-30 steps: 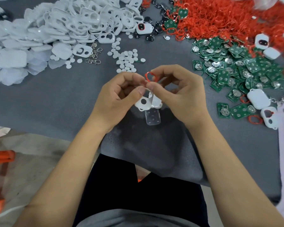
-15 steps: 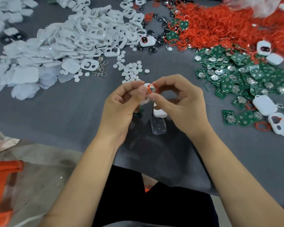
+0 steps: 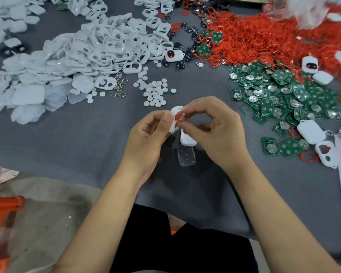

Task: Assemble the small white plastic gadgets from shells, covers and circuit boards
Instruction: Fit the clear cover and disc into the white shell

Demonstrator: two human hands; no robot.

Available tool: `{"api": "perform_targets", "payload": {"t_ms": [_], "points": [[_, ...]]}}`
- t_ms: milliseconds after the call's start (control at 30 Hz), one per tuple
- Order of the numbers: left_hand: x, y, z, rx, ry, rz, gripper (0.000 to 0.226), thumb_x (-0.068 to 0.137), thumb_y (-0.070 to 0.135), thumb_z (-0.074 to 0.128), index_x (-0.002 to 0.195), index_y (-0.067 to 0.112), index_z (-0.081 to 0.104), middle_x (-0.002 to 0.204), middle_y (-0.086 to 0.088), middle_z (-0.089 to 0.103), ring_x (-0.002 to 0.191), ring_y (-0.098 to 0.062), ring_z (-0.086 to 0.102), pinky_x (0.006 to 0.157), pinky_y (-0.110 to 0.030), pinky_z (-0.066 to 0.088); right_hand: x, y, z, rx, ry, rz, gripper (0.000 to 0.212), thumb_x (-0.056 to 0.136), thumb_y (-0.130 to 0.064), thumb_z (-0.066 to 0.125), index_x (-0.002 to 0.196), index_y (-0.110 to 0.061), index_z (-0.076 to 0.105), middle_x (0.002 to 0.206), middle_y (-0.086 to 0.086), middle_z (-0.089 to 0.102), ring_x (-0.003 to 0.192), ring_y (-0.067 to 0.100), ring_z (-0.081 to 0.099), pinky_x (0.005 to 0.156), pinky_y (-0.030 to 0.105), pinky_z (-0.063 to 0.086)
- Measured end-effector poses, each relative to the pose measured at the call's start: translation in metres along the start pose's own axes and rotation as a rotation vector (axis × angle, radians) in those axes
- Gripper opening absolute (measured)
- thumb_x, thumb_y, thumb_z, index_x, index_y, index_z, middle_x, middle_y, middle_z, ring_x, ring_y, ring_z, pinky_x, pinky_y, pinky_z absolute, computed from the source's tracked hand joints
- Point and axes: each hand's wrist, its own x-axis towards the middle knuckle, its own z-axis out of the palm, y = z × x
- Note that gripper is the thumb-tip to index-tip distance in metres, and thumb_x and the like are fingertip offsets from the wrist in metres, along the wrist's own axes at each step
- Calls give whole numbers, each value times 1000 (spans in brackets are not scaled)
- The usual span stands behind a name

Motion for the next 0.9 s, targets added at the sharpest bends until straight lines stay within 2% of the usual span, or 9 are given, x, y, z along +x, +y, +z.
{"api": "perform_targets", "payload": {"t_ms": [67, 200, 333, 533, 600, 667, 767, 833, 900], "points": [[-1, -4, 1, 83, 50, 37, 25, 96, 43, 69, 103, 20, 76, 111, -15, 76, 114, -39, 69, 107, -51, 53, 0, -1, -2, -54, 5, -30, 21, 83, -9, 86, 98, -20, 77, 102, -5, 69, 95, 15, 71, 61, 19, 54], [-4, -6, 4, 115, 62, 63, 33, 101, 37, 62, 110, 7, 73, 107, -10, 78, 108, -27, 74, 91, -34, 60, -1, -3, -3, -65, 5, -33, 20, 84, -8, 86, 100, -18, 78, 102, -2, 69, 94, 15, 70, 60, 18, 54], [-5, -4, 3, 129, 37, 63, 28, 100, 36, 60, 104, 12, 74, 102, -5, 79, 104, -20, 74, 90, -32, 60, -2, -4, -2, -75, -2, -41, 20, 84, -8, 85, 101, -17, 78, 103, -1, 68, 94, 13, 69, 62, 14, 51], [-4, -5, 1, 247, 38, 127, 25, 106, 32, 58, 103, 13, 75, 103, -17, 76, 105, -46, 69, 98, -61, 55, -3, -3, -3, -74, -1, -17, 20, 84, -8, 85, 100, -17, 78, 101, 1, 68, 91, 11, 68, 63, 13, 52], [-5, -5, 1, 266, 36, 138, 24, 106, 31, 58, 102, 15, 75, 102, -16, 77, 100, -41, 71, 97, -63, 54, -3, -3, -3, -70, -4, -6, 20, 84, -9, 86, 100, -18, 78, 101, 0, 68, 91, 12, 69, 63, 14, 52], [-5, -4, 2, 272, 31, 141, 21, 106, 30, 59, 102, 17, 75, 100, -10, 77, 95, -26, 71, 95, -56, 57, -2, -2, -3, -57, -4, 8, 20, 84, -10, 86, 99, -19, 78, 100, -1, 69, 91, 13, 70, 62, 17, 54], [-5, -3, 2, 280, 13, 152, 16, 105, 24, 62, 104, 15, 75, 97, 2, 79, 88, -6, 69, 82, -24, 55, -3, -1, -5, -27, -4, 19, 20, 83, -14, 87, 99, -21, 78, 100, -4, 69, 92, 16, 71, 60, 24, 56], [-4, -2, 2, 267, -15, 144, 14, 104, 21, 63, 104, 14, 75, 98, 4, 80, 88, -3, 70, 79, -17, 52, -3, 1, -7, -14, -9, 15, 20, 83, -15, 88, 99, -22, 78, 100, -5, 69, 92, 19, 72, 59, 33, 59], [-4, -2, 1, 244, -40, 134, 13, 103, 21, 63, 103, 16, 74, 99, 5, 80, 91, -3, 72, 80, -16, 52, -3, 2, -9, -6, -21, 18, 21, 82, -15, 89, 99, -21, 78, 101, -4, 69, 92, 20, 72, 58, 41, 60]]}}
